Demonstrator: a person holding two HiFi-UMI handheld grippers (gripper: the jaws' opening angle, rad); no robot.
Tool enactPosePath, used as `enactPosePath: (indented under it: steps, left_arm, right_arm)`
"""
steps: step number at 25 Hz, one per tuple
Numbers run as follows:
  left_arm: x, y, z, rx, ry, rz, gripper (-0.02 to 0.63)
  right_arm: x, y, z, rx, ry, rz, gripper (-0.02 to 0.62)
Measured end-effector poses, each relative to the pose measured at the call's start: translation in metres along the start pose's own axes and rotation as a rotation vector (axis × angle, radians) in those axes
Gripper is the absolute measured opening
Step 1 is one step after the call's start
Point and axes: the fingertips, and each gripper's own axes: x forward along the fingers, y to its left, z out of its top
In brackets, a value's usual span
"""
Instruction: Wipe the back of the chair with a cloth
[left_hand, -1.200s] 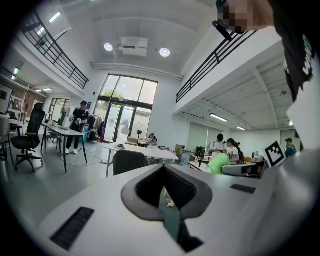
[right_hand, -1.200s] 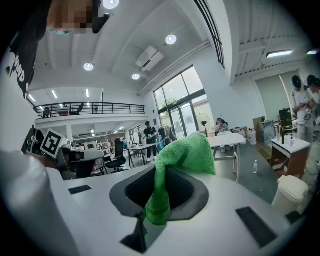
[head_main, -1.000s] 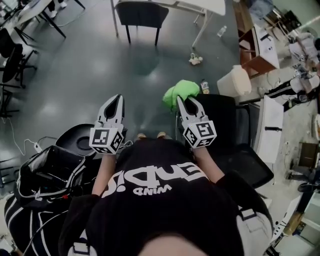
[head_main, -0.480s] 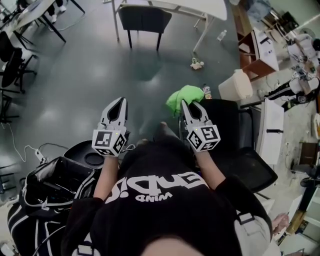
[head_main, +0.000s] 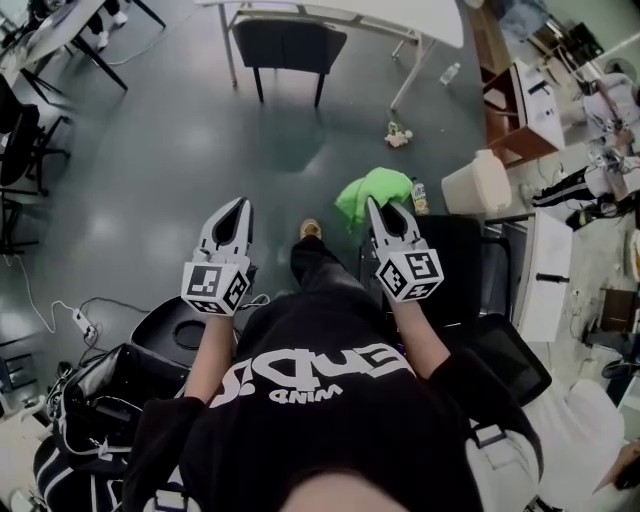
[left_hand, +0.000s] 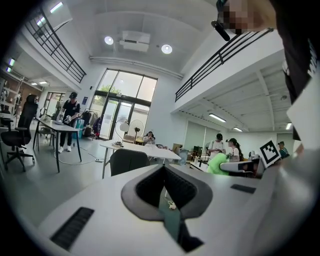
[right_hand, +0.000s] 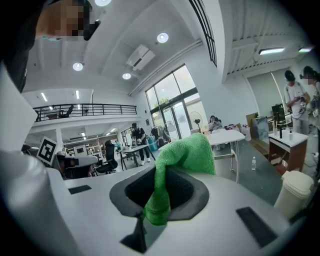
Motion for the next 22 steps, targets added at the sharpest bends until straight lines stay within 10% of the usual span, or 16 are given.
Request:
enactPosePath:
  steps: [22]
  left_arm:
    - [0.210,0.082,0.085,0.058,-0.049,0.037,0.000]
  right_arm:
    - [0.199,-0.100,0.093,-0.074,-0.021,0.061,0.049]
